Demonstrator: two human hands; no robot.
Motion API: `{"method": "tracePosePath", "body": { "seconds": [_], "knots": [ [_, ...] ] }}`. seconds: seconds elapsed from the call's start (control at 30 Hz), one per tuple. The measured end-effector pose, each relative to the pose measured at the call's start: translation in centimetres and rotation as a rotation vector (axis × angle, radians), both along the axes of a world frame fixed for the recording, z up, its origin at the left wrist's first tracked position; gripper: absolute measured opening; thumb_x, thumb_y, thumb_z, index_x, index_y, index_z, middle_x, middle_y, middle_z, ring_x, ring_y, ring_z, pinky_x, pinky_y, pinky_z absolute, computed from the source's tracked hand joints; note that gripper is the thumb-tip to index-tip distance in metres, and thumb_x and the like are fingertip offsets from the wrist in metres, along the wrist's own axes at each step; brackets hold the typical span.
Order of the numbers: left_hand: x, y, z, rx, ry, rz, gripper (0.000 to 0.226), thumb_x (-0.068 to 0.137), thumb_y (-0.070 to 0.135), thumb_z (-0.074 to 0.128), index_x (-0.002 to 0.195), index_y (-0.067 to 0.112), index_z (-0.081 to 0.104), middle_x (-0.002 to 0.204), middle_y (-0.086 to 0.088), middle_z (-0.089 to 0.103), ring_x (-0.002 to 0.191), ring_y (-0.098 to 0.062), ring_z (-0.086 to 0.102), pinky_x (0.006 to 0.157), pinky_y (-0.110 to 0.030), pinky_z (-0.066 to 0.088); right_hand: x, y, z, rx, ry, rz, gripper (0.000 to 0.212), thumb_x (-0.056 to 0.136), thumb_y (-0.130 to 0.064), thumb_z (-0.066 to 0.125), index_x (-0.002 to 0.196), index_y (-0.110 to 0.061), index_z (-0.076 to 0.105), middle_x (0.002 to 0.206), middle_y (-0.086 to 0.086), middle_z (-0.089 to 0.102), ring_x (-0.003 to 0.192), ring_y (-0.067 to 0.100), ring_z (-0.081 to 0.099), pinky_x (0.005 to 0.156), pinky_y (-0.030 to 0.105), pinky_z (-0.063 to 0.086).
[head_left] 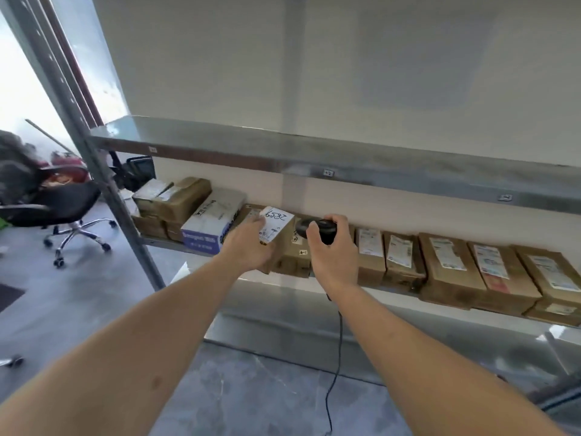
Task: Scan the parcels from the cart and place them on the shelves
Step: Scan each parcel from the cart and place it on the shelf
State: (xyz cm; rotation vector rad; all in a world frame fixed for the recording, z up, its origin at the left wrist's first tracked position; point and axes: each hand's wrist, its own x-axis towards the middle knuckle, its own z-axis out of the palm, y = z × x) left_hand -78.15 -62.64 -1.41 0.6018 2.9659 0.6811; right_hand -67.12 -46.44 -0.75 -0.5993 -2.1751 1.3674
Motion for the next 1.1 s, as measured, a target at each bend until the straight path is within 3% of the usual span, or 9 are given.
{"method": "tracePosePath", "body": {
  "seconds": [0.1, 0.27, 0.4, 0.67, 0.8, 0.87, 0.93, 1.0, 1.1],
  "knots": [
    [-3.6, -1.6, -0.4, 0.007, 0.008, 0.052, 0.075, 0.1, 0.038, 0.065, 0.162, 0.009, 0.033, 0.17, -0.003, 0.03, 0.152, -0.027, 0.034, 0.123, -0.043, 0.03, -4.6, -1.2, -1.1, -0.03, -0.022, 0.054, 0.033, 0.099, -0.054, 0.059, 0.126, -0.037, 0.052, 0.101, -0.017, 0.068, 0.092, 0.009, 0.065, 0.073, 0.028, 0.047],
    [-9.8, -3.4, -1.8, 0.002, -0.018, 0.13, 0.072, 0.098, 0.037, 0.067, 0.158, 0.008, 0.039, 0.167, -0.002, 0.034, 0.146, -0.028, 0.042, 0.119, -0.045, 0.039, -12.0, -2.4, -2.6, -0.06, -0.061, 0.121, 0.031, 0.098, -0.057, 0.058, 0.122, -0.04, 0.051, 0.098, -0.015, 0.07, 0.091, 0.012, 0.067, 0.08, 0.033, 0.051],
    [-14.1, -4.0, -2.3, 0.0, -0.013, 0.188, 0.073, 0.101, 0.035, 0.065, 0.16, 0.006, 0.035, 0.17, -0.004, 0.029, 0.151, -0.027, 0.036, 0.121, -0.039, 0.033, -16.8, -2.9, -3.1, -0.059, -0.082, 0.188, 0.029, 0.1, -0.053, 0.059, 0.124, -0.039, 0.052, 0.097, -0.018, 0.068, 0.089, 0.003, 0.063, 0.081, 0.034, 0.052],
    [-20.6, -6.4, -3.5, -0.015, -0.032, 0.254, 0.07, 0.1, 0.038, 0.061, 0.16, 0.012, 0.036, 0.17, 0.001, 0.025, 0.147, -0.03, 0.04, 0.117, -0.047, 0.029, -24.1, -5.8, -5.1, -0.004, -0.141, 0.227, 0.035, 0.095, -0.062, 0.054, 0.125, -0.044, 0.049, 0.097, -0.016, 0.071, 0.087, 0.014, 0.07, 0.081, 0.045, 0.06],
    [-23.8, -8.1, -5.1, 0.009, -0.049, 0.243, 0.055, 0.1, 0.039, 0.06, 0.148, 0.015, 0.048, 0.163, 0.001, 0.032, 0.136, -0.034, 0.048, 0.11, -0.047, 0.032, -26.9, -7.4, -5.4, 0.013, -0.178, 0.179, 0.037, 0.099, -0.057, 0.056, 0.131, -0.04, 0.051, 0.095, -0.021, 0.067, 0.086, 0.008, 0.066, 0.076, 0.033, 0.053],
    [-25.4, -8.7, -5.9, 0.02, -0.065, 0.24, 0.053, 0.101, 0.045, 0.058, 0.145, 0.019, 0.048, 0.162, 0.004, 0.03, 0.127, -0.039, 0.05, 0.105, -0.046, 0.036, -27.9, -8.3, -5.5, 0.02, -0.194, 0.138, 0.034, 0.1, -0.055, 0.056, 0.13, -0.039, 0.052, 0.095, -0.021, 0.066, 0.082, -0.002, 0.06, 0.069, 0.028, 0.046],
    [-26.7, -9.2, -6.0, 0.021, -0.073, 0.221, 0.053, 0.102, 0.05, 0.056, 0.145, 0.022, 0.047, 0.16, 0.005, 0.029, 0.121, -0.041, 0.047, 0.099, -0.046, 0.041, -28.7, -9.4, -5.7, 0.016, -0.199, 0.088, 0.033, 0.101, -0.055, 0.057, 0.129, -0.039, 0.052, 0.096, -0.019, 0.067, 0.08, -0.002, 0.06, 0.07, 0.029, 0.046],
    [-27.8, -9.7, -6.1, -0.056, -0.064, 0.167, 0.058, 0.102, 0.047, 0.056, 0.152, 0.022, 0.038, 0.16, 0.001, 0.026, 0.124, -0.043, 0.041, 0.099, -0.047, 0.043, -29.4, -10.6, -5.9, 0.014, -0.212, 0.04, 0.034, 0.101, -0.054, 0.057, 0.13, -0.038, 0.052, 0.094, -0.02, 0.065, 0.08, 0.004, 0.062, 0.075, 0.03, 0.046],
    [-29.3, -10.7, -6.0, -0.225, 0.0, 0.049, 0.069, 0.099, 0.048, 0.058, 0.156, 0.02, 0.03, 0.156, -0.008, 0.027, 0.131, -0.044, 0.038, 0.107, -0.047, 0.042, -29.9, -12.1, -6.0, 0.003, -0.214, -0.033, 0.034, 0.102, -0.051, 0.058, 0.132, -0.037, 0.052, 0.089, -0.023, 0.062, 0.071, -0.005, 0.058, 0.075, 0.03, 0.048]
  ]
}}
